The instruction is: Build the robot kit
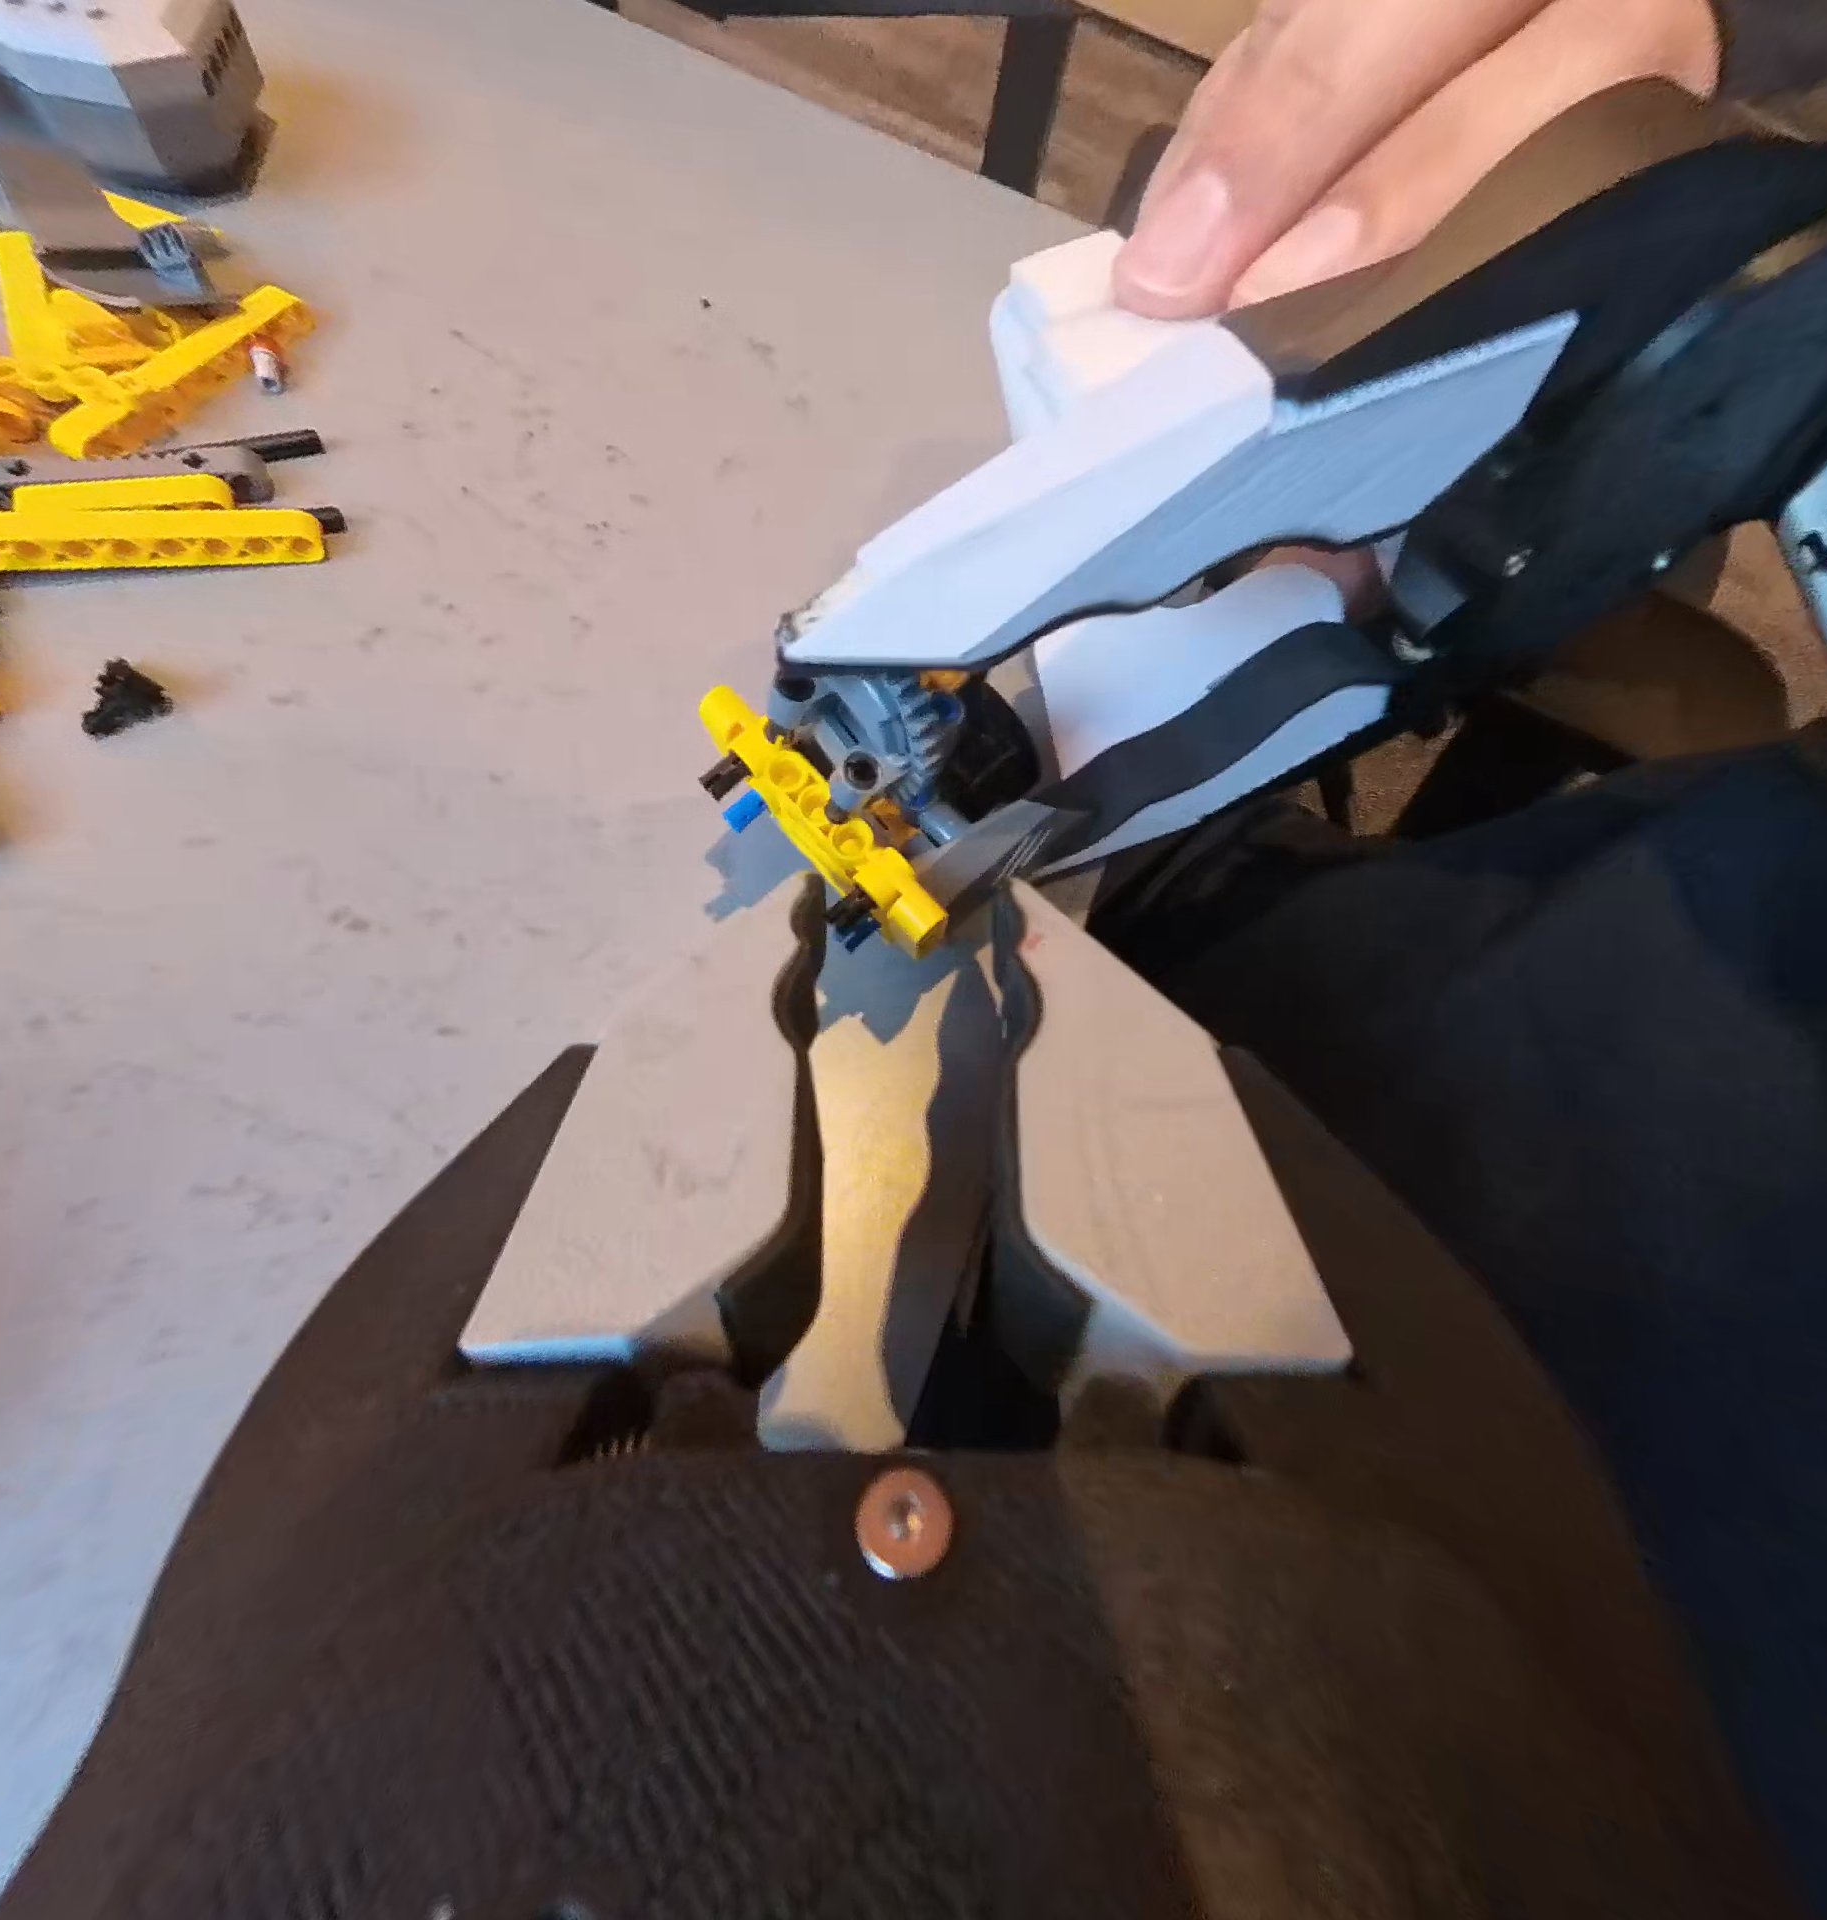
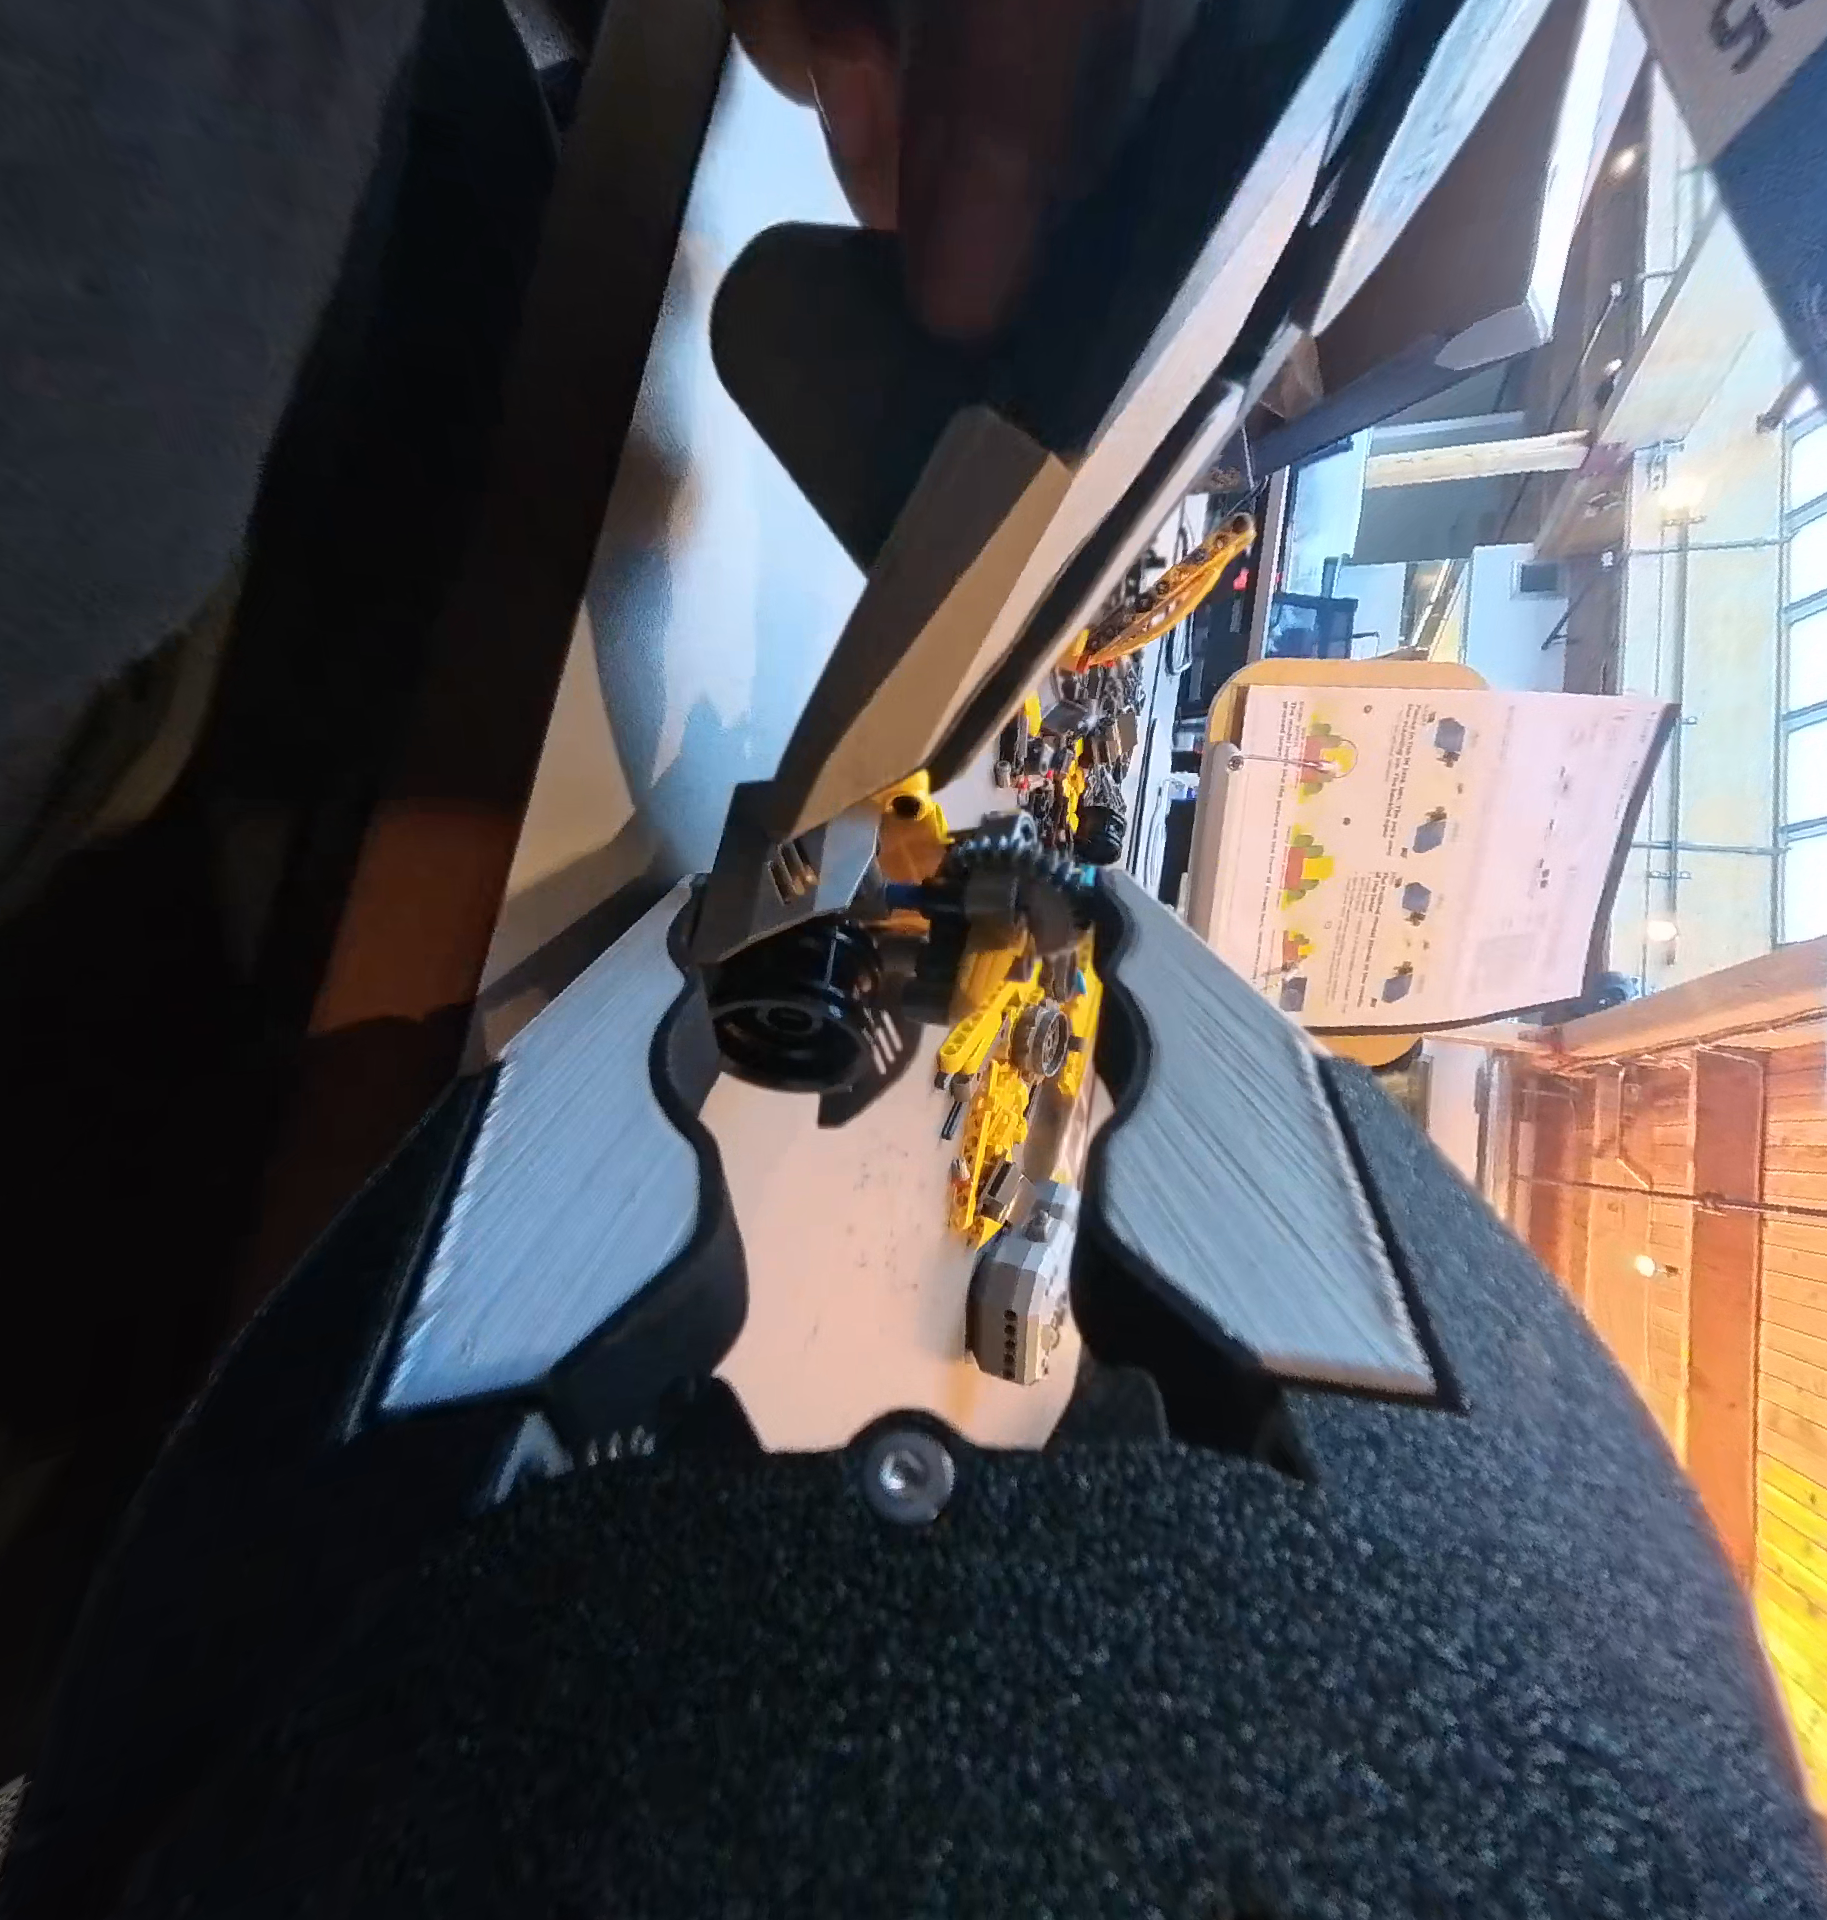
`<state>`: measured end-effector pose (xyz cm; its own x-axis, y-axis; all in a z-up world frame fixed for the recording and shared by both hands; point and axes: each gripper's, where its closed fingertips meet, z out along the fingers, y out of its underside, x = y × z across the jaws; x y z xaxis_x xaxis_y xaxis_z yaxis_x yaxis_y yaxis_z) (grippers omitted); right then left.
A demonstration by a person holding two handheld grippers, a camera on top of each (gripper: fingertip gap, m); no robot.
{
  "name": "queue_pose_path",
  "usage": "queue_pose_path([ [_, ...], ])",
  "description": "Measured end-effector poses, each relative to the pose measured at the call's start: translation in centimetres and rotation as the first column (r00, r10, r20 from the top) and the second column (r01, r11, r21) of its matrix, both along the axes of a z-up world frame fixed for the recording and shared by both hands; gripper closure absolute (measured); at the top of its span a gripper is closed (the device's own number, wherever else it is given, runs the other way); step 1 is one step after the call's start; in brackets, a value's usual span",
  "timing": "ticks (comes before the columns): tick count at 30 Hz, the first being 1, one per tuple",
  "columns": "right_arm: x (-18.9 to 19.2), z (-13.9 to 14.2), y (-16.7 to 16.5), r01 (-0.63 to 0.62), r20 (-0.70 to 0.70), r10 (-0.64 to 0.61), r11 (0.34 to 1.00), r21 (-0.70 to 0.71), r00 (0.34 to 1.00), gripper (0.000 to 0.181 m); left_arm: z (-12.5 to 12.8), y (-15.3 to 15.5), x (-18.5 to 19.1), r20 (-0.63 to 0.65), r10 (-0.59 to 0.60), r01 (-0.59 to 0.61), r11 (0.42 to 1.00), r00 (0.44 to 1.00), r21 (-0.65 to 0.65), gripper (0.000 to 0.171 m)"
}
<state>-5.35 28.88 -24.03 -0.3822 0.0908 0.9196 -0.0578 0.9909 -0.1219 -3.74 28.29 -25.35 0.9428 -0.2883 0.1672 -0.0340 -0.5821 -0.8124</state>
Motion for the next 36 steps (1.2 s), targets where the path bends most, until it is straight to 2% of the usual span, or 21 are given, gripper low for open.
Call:
queue_pose_path([
  [7,0.0,0.0,0.4,0.043,0.016,-0.042,0.998,-0.055,0.999,0.11,0.1,0.0,-1.5,0.02,-0.018,0.018,1.0,1.0,-0.012,0.152],
  [12,0.1,0.2,0.5,0.046,0.033,-0.043,0.994,-0.097,0.999,0.108,-1.0,0.4,-2.4,-0.007,-0.138,0.137,0.987,0.99,-0.082,0.152],
  [14,0.6,1.0,0.6,0.053,0.056,-0.043,0.98,-0.19,0.998,0.11,-1.1,0.5,-2.9,0.08,-0.195,0.203,0.973,0.978,-0.111,0.152],
  [16,1.0,2.2,1.1,0.077,0.1,-0.045,0.936,-0.344,0.994,0.115,-1.0,0.7,-3.7,0.154,-0.236,0.256,0.958,0.96,-0.13,0.152],
  [18,1.3,3.3,1.9,0.102,0.153,-0.027,0.856,-0.507,0.988,0.116,-1.0,0.8,-4.5,0.181,-0.259,0.286,0.948,0.949,-0.14,0.152],
  [20,1.5,3.4,2.8,0.135,0.238,0.028,0.757,-0.639,0.971,0.116,-1.0,0.8,-4.6,0.207,-0.295,0.327,0.934,0.933,-0.146,0.152],
  [22,1.3,2.6,4.0,0.178,0.302,0.067,0.68,-0.712,0.951,0.106,-0.9,0.7,-4.5,0.257,-0.33,0.374,0.916,0.908,-0.147,0.152],
  [24,1.0,2.0,4.5,0.18,0.317,0.097,0.653,-0.735,0.943,0.103,-0.5,0.6,-4.3,0.316,-0.348,0.407,0.903,0.883,-0.14,0.152],
  [28,0.4,1.9,3.2,0.102,0.278,0.148,0.691,-0.716,0.949,0.102,-0.1,0.4,-3.8,0.411,-0.379,0.468,0.873,0.829,-0.139,0.152],
  [30,0.2,0.9,2.6,0.095,0.299,0.153,0.733,-0.673,0.942,0.102,-0.2,0.2,-3.8,0.395,-0.417,0.504,0.851,0.819,-0.145,0.152],
  [32,0.5,0.3,1.9,0.087,0.332,0.192,0.738,-0.669,0.924,0.107,-0.6,-0.1,-3.9,0.311,-0.484,0.544,0.826,0.818,-0.149,0.153],
  [34,1.0,0.2,1.5,0.094,0.361,0.239,0.706,-0.702,0.901,0.132,-1.0,-0.6,-3.8,0.228,-0.567,0.604,0.783,0.792,-0.15,0.153],
  [36,0.7,1.0,2.2,0.123,0.351,0.238,0.645,-0.754,0.906,0.133,-1.1,-0.9,-3.5,0.174,-0.628,0.65,0.747,0.759,-0.142,0.152],
])
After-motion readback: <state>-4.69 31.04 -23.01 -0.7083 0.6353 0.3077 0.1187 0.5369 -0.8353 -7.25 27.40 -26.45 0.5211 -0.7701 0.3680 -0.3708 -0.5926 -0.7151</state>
